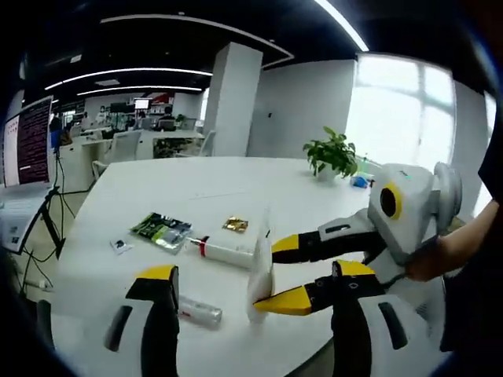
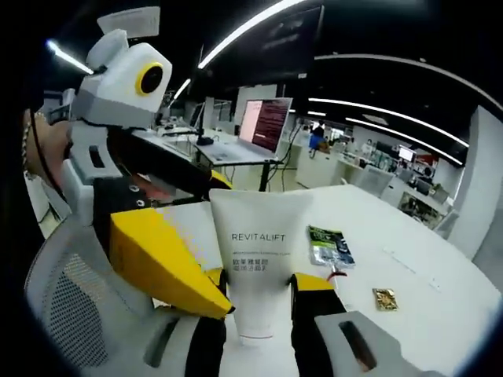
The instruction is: Arrange the skincare products in the storage area until every visible bottle or jar stands upright without overlapping.
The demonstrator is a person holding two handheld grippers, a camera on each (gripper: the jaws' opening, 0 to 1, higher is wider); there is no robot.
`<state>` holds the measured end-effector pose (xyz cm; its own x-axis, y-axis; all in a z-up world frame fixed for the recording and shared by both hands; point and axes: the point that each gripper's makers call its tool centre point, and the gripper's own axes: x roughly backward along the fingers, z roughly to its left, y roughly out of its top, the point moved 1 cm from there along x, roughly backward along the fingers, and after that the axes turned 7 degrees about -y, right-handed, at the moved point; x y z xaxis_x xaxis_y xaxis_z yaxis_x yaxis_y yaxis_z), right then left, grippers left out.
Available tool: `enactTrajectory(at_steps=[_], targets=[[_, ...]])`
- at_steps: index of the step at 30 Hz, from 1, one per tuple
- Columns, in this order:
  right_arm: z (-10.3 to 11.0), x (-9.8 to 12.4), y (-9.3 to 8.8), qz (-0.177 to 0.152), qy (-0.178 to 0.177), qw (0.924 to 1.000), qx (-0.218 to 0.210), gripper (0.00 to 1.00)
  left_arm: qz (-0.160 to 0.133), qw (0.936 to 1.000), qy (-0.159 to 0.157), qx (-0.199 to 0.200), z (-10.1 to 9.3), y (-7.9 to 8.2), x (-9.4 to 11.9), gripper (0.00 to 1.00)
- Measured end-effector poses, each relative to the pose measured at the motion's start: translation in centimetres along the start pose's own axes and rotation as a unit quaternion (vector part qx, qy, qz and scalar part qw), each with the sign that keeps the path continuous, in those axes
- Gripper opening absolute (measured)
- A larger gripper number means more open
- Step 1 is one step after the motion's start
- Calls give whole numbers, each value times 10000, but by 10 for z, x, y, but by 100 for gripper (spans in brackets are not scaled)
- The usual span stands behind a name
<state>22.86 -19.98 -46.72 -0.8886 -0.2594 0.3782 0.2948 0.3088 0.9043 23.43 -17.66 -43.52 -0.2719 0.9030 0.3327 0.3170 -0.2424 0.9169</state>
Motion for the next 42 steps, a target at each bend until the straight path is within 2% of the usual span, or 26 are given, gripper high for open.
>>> enactTrajectory(at_steps=[8,26,29,30,32,33,34,35,39,42], targets=[[5,9,6,-142,-54,9998,-110,23,-5,9999,-122,22,-15,3,-3,58],[9,22,9,-186,-154,9997,-71,23,-15,9997,-208,104,-27,6,-8,35],[9,24,10,-170,-176,9997,49,23,24,9997,-242,40,-28,6,-11,32],[11,24,12,-226,-146,9996,125,23,91,9997,-193,-80,-27,5,-12,29],[11,26,9,-140,-162,9996,173,23,196,9992,-291,-206,-30,4,-11,26],[10,27,9,-145,-157,9996,177,23,225,9988,-318,-285,-30,3,-12,22],[11,28,9,-148,-156,9996,189,23,300,9981,-277,-457,-28,2,-11,13],[12,28,10,-170,-151,9996,183,23,240,9976,-348,-544,-32,4,-12,13],[10,34,11,-199,-183,9996,23,23,207,9982,-334,-452,-27,6,-10,10],[9,37,11,-223,-188,9995,-106,24,225,9979,-577,-182,-32,8,-10,9]])
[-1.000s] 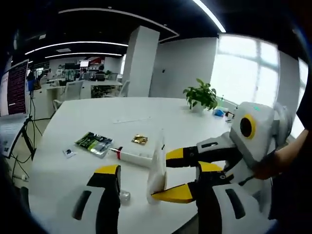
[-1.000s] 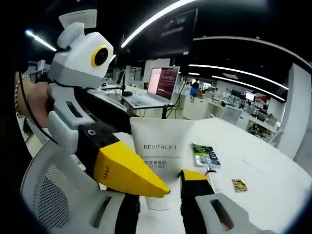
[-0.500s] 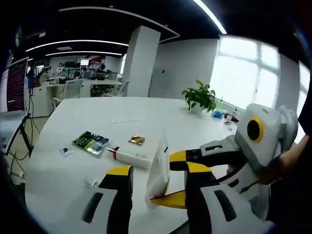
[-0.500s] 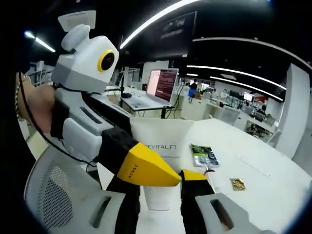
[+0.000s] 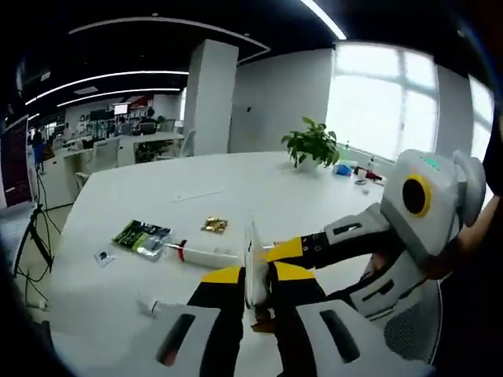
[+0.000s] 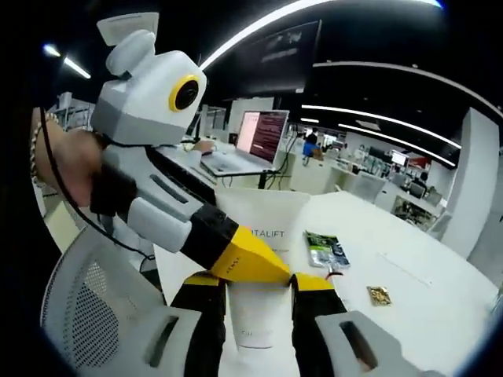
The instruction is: Arrange the skincare products in the storage area until every visible bottle or jar stands upright without overlapping.
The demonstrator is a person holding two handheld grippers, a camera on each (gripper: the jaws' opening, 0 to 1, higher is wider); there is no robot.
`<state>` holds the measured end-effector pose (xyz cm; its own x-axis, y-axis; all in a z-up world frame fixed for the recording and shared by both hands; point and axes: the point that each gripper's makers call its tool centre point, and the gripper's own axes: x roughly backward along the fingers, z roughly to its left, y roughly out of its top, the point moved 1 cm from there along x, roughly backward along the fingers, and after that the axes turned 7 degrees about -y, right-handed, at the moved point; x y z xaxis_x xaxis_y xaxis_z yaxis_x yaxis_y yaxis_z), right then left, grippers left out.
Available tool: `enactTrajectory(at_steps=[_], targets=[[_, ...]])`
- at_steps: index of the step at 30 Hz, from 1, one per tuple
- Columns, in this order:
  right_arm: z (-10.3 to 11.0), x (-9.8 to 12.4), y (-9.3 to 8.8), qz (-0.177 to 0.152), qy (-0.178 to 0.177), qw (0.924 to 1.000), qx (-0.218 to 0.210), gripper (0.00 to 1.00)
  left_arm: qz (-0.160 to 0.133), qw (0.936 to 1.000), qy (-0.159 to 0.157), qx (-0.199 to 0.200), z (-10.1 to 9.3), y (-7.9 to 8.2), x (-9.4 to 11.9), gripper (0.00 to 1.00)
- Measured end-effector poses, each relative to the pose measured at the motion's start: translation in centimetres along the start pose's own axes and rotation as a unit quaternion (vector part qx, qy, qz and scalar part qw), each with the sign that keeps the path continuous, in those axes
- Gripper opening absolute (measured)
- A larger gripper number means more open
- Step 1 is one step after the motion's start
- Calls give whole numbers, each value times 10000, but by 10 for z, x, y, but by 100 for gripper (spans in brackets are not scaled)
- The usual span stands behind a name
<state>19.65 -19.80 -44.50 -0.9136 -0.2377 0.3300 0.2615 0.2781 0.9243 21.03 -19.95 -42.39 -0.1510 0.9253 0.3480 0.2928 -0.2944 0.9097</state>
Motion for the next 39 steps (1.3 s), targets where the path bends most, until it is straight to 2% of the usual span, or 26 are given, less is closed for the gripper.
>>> enactTrajectory(at_steps=[3,6,8,9,12,15,18,22,23,25,29,34,39], targets=[[-1,3,-2,31,38,9999,-154,25,144,9995,-220,166,-4,0,-3,8],[0,6,-7,92,225,9994,-228,24,399,9980,-482,-103,-9,-4,-4,7],[0,11,-8,59,338,9991,-257,23,469,9964,-623,-328,-15,0,-5,7],[0,13,-9,67,392,9989,-254,23,489,9957,-693,-364,-15,1,-5,7],[-1,20,-11,10,597,9974,-394,23,379,9924,-1166,-92,-25,12,-7,7],[-3,26,-9,-41,726,9964,-426,23,400,9883,-1449,-238,-35,17,-7,7],[-5,31,-4,-145,983,9935,-550,23,502,9795,-1856,-608,-50,23,-6,7],[-5,43,7,-316,1427,9872,-633,23,534,9661,-2385,-826,-65,33,-3,7],[-6,47,10,-342,1565,9847,-685,23,568,9612,-2557,-864,-67,35,-2,7],[-10,53,14,-401,1667,9828,-693,24,571,9547,-2739,-1010,-76,43,1,7],[-14,63,21,-525,1903,9782,-645,23,600,9446,-3021,-1136,-88,48,3,7],[-16,75,34,-789,2038,9742,-569,22,482,9383,-3266,-1034,-99,52,3,7],[-11,79,35,-750,2122,9737,-347,22,355,9345,-3426,-902,-105,56,5,7]])
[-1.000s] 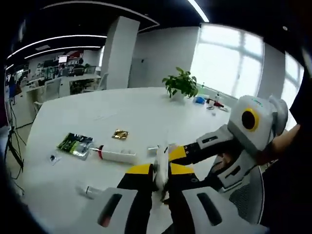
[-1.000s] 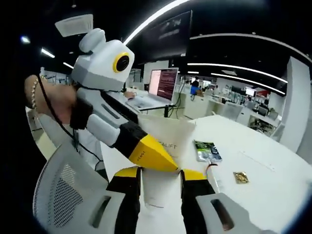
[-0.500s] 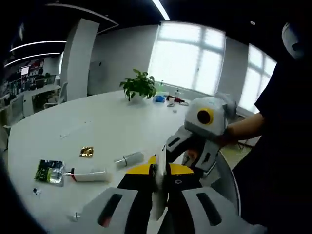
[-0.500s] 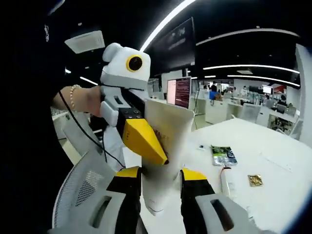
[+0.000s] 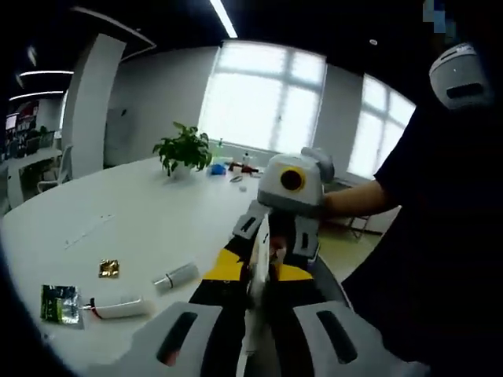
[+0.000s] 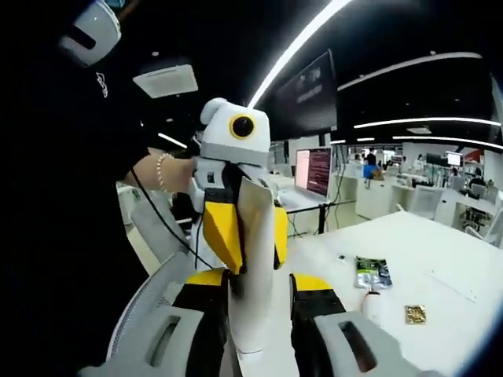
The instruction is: Arrange the skincare products in the storage area until every visible bottle or jar stands upright without overlapping.
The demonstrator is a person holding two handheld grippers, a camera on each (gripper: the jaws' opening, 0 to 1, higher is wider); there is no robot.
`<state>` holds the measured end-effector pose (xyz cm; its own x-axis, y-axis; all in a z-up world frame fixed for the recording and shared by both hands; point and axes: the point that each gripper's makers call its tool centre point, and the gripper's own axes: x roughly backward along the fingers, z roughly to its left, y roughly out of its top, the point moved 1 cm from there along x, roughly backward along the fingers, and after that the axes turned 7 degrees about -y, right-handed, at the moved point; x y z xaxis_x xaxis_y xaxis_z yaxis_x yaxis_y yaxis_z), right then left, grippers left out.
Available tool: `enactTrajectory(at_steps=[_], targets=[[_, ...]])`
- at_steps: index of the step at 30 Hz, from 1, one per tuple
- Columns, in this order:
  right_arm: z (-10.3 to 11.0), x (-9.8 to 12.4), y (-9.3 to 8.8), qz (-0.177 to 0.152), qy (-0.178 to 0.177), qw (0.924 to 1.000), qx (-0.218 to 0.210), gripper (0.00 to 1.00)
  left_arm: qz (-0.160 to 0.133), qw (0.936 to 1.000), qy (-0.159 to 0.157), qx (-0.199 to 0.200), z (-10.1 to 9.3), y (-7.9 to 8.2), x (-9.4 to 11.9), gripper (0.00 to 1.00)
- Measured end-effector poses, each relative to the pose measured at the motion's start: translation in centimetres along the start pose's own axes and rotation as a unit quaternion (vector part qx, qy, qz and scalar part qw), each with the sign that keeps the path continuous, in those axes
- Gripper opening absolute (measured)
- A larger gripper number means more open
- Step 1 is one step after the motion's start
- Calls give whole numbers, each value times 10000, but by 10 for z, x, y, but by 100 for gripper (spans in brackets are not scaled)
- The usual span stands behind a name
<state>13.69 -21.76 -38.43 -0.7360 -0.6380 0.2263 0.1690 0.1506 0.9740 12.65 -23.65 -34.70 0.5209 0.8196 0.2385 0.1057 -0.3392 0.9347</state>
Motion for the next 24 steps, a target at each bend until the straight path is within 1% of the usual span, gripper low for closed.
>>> enactTrajectory(at_steps=[2,4,5,8,13,16,17,18,24], targets=[[1,0,0,31,18,10000,19,20,-17,10000,-21,-10,-1,2,-1,7],[5,-1,1,74,70,9999,28,13,-7,10000,28,-67,2,3,-1,7],[3,-2,2,72,28,9997,222,13,12,10000,8,-94,2,3,-1,7],[4,-2,0,226,64,9997,115,12,100,9999,28,-136,0,2,-6,7],[3,1,-7,327,65,9991,268,9,177,9995,-7,-249,-9,1,-16,8],[3,3,-10,385,53,9986,357,8,156,9997,12,-176,-7,-1,-16,10],[3,3,-12,408,60,9984,385,8,69,9999,20,-129,-6,0,-17,11],[3,4,-12,416,56,9984,385,8,99,9999,26,-103,-7,-2,-18,11],[-2,5,-20,494,-1,9979,408,6,133,9993,244,-240,-2,-5,-20,15]])
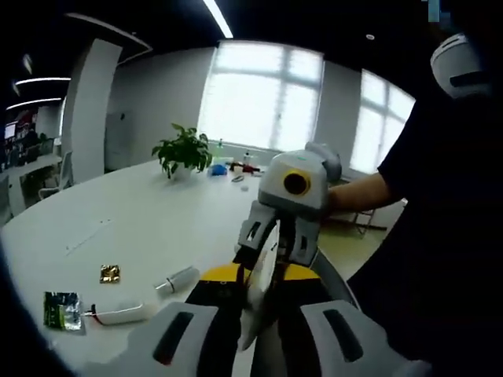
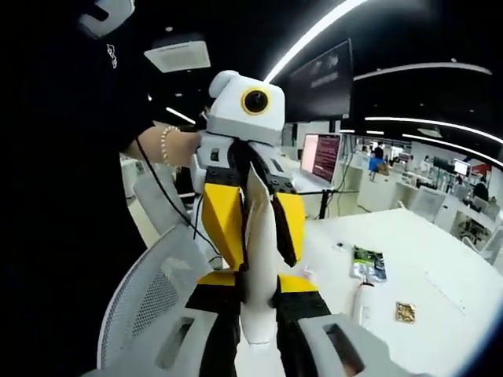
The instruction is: Arrange the skincare products in the storage area until every visible bottle or jar stands upright without overlapping.
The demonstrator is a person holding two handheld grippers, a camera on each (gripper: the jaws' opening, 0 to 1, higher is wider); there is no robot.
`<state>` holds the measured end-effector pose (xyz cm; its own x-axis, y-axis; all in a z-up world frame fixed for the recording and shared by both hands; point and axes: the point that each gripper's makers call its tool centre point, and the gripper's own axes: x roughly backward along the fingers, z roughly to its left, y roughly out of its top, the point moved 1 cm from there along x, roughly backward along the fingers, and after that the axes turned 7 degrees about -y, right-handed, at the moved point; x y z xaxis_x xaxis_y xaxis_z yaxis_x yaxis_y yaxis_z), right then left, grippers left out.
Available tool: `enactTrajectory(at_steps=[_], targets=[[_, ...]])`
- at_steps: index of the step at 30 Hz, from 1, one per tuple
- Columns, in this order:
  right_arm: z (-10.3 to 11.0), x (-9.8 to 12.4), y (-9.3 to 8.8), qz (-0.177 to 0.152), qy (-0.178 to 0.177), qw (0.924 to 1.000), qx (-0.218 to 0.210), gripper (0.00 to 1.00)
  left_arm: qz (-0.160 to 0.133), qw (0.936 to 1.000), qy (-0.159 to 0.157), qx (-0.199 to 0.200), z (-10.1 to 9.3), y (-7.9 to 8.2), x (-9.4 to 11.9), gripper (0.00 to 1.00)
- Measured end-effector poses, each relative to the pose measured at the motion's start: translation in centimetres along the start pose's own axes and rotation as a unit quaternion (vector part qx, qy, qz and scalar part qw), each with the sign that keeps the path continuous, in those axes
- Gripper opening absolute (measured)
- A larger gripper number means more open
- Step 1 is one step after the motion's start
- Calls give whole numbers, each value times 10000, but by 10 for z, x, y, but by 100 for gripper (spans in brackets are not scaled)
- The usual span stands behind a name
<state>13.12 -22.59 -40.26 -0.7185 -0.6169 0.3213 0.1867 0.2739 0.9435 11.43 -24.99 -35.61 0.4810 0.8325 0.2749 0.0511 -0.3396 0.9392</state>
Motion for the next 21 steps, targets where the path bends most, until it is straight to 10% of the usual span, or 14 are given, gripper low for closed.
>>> enactTrajectory(at_steps=[21], targets=[[-27,2,-50,281,-176,9992,-238,5,-571,9845,1424,852,33,-49,35,64]])
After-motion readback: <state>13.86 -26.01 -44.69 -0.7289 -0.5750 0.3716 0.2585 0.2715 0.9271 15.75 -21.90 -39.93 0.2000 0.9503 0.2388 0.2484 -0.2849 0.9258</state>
